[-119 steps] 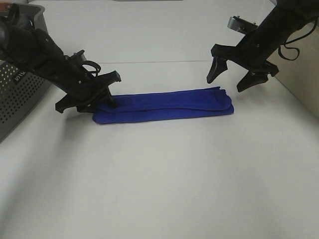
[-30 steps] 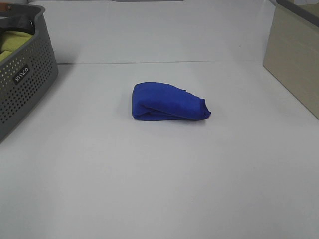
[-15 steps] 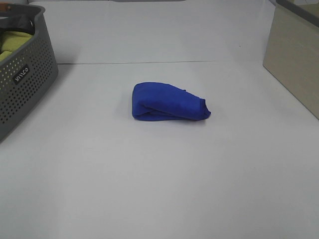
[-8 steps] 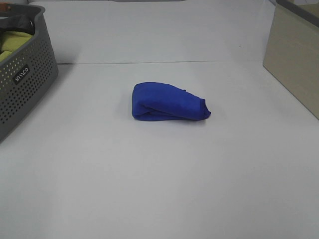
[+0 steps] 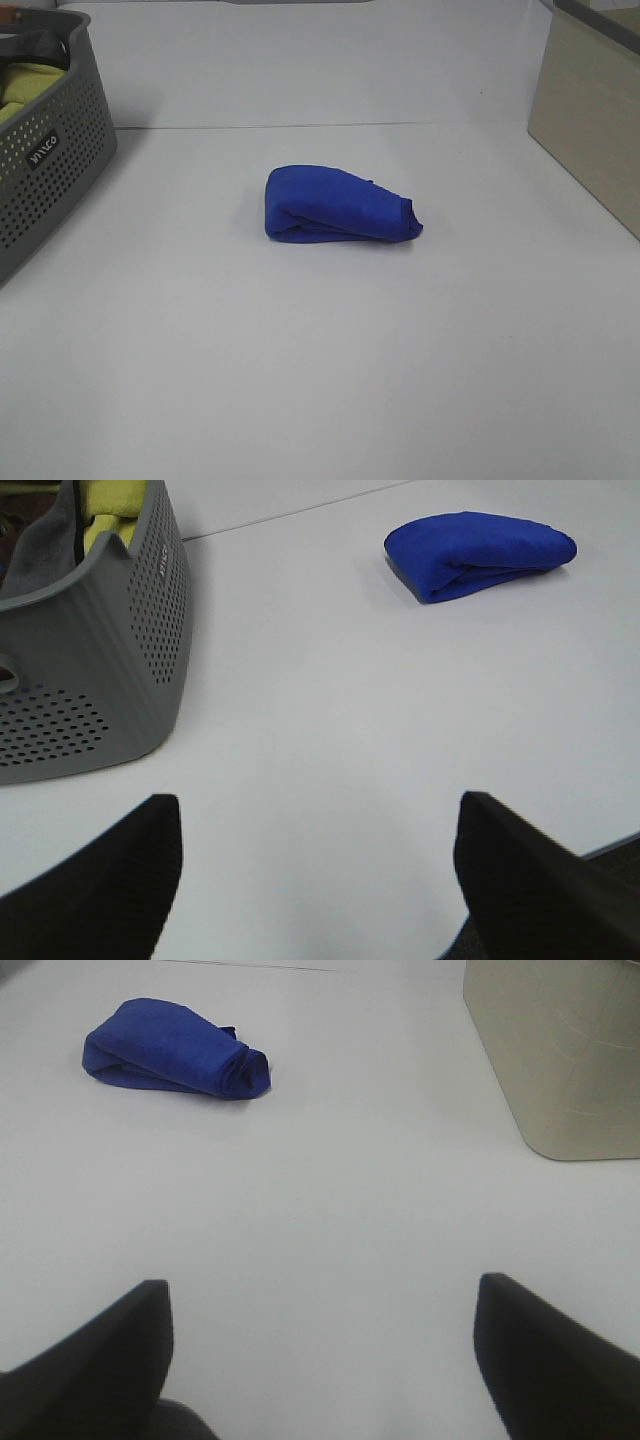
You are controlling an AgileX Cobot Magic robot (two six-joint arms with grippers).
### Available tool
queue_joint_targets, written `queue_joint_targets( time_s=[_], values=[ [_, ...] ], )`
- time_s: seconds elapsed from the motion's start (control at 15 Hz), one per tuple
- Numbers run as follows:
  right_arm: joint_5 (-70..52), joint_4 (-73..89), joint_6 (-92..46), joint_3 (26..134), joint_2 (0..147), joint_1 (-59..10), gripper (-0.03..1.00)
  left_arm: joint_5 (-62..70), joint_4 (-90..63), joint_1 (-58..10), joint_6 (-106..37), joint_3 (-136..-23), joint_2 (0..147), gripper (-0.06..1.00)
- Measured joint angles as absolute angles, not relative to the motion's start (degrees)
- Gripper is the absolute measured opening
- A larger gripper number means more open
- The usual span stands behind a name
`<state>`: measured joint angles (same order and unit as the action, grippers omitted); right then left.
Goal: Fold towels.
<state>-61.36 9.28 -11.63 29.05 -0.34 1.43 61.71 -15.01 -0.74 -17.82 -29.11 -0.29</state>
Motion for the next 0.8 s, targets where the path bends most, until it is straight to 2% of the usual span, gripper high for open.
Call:
queue_joint_targets(
  time_s=[0.8],
  values=[
    [-61.36,9.34,-11.63,29.05,-0.34,1.43,0.78,61.71,-15.01,-0.74,-17.82,-28.99,-0.29,0.72]
  ],
)
